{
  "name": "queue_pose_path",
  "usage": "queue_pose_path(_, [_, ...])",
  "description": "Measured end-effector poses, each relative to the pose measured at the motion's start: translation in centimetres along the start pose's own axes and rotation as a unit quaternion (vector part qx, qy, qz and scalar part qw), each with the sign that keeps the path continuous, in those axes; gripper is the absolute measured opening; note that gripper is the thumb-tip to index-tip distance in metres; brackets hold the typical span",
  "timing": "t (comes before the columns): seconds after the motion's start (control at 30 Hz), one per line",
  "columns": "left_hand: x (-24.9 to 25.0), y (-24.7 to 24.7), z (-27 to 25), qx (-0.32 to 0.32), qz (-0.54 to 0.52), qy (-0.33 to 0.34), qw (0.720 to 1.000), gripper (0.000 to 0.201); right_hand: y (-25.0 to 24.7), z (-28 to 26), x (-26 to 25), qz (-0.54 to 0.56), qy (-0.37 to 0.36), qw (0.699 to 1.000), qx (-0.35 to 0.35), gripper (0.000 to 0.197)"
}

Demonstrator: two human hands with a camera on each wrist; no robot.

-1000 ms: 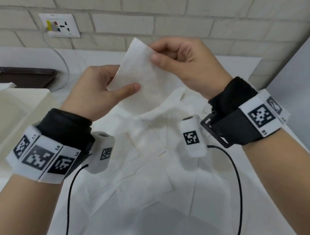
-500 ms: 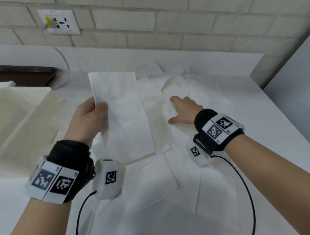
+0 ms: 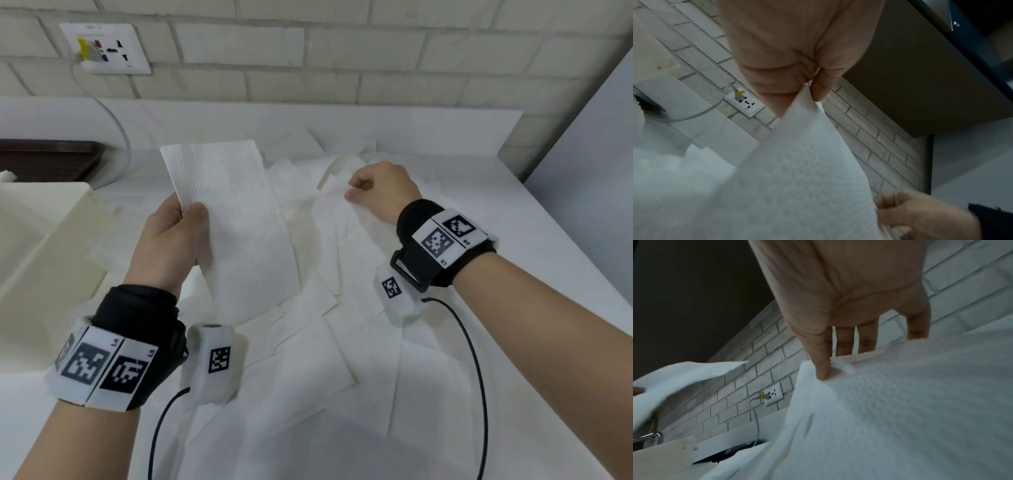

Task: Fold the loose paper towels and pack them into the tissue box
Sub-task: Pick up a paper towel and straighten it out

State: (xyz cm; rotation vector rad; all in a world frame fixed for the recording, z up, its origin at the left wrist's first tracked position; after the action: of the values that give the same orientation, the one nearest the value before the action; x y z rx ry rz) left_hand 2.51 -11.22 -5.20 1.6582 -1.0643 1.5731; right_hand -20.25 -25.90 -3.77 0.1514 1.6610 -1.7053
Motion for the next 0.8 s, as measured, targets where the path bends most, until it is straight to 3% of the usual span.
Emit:
queue_pose_path(0.23, [0.0,-0.3,0.4,0.015,0.007,0.010,1.000,0.028,-6.1,1.3,-3.4,0.066,-0.097,0.979,0.165,0.019])
queue_pose_path(0.4, [0.6,-0.9,0.8,0.045,-0.004,0.019,0.999,0.028,-11.3,-0.2,-8.8,0.171,-0.243,0.931,0.214,0.011])
queue_pose_path(0.47, [1.2,-0.8,1.0,0.056,0.001,0.033,0.998,0.028,-12.1,-1.5,-10.8,0.222,-0.301,0.912,0.166,0.002])
queue_pose_path(0.6, [3.0,0.1,0.7,0.059,-0.005,0.069,0.996,0.032,-11.4,-4.2,-13.9,0.285,-0.342,0.895,0.019,0.008])
queue_pose_path(0.7, [4.8,2.4,-0.9,-0.029,0.016,0.108,0.994,0.033,-10.3,-5.2,-15.0,0.275,-0.356,0.891,-0.057,0.009])
queue_pose_path(0.8, [5.9,5.2,-3.0,-0.153,0.029,0.127,0.980,0.040,-8.8,-4.4,-14.7,0.193,-0.333,0.920,-0.079,0.008])
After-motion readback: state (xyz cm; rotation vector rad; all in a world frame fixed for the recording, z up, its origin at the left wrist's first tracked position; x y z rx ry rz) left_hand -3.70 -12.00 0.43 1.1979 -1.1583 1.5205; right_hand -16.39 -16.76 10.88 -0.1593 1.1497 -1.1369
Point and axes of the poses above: each hand's wrist, its own z-axis towards the middle knuckle, its own y-axis out of the palm, x = y × z, the point moved 7 cm from there along z, towards the middle knuckle, and after that the axes turned 9 degrees about -y, right-handed, at the moved point
